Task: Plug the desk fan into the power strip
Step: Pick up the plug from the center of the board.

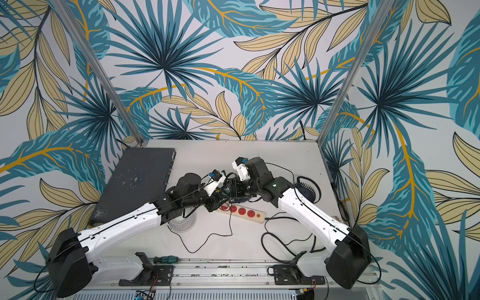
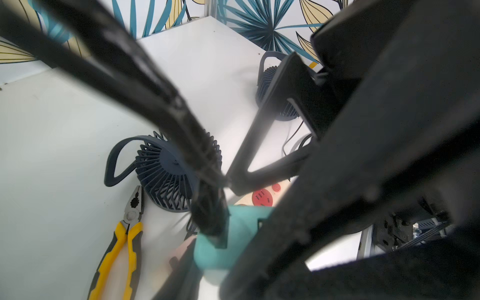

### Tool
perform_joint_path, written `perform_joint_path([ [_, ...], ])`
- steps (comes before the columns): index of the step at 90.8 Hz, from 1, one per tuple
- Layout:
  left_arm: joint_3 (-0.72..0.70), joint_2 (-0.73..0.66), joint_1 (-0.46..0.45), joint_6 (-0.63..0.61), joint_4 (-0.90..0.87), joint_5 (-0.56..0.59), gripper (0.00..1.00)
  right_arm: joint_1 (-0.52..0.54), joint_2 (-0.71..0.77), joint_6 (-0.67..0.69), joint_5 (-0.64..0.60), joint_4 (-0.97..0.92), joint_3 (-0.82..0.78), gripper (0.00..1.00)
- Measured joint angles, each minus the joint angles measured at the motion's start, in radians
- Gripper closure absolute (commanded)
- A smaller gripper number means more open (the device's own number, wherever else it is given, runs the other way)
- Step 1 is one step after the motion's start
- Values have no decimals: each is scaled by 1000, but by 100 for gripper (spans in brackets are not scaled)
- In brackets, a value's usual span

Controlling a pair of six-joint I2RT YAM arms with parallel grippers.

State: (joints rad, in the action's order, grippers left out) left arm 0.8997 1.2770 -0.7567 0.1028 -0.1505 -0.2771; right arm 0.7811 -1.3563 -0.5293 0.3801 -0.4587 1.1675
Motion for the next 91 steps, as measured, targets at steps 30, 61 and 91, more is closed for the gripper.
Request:
perform_joint_path([
  [30,3,6,-2,18,-24,4,68,57,-26,32,-117,-56,26,66],
  [61,-30,-35,-3,32,6,34,19,57,20,24,-171,-15,-35,79],
  [91,-180,-262,0,10,126,26,26,-39,80,-60,0,115,-129,79],
])
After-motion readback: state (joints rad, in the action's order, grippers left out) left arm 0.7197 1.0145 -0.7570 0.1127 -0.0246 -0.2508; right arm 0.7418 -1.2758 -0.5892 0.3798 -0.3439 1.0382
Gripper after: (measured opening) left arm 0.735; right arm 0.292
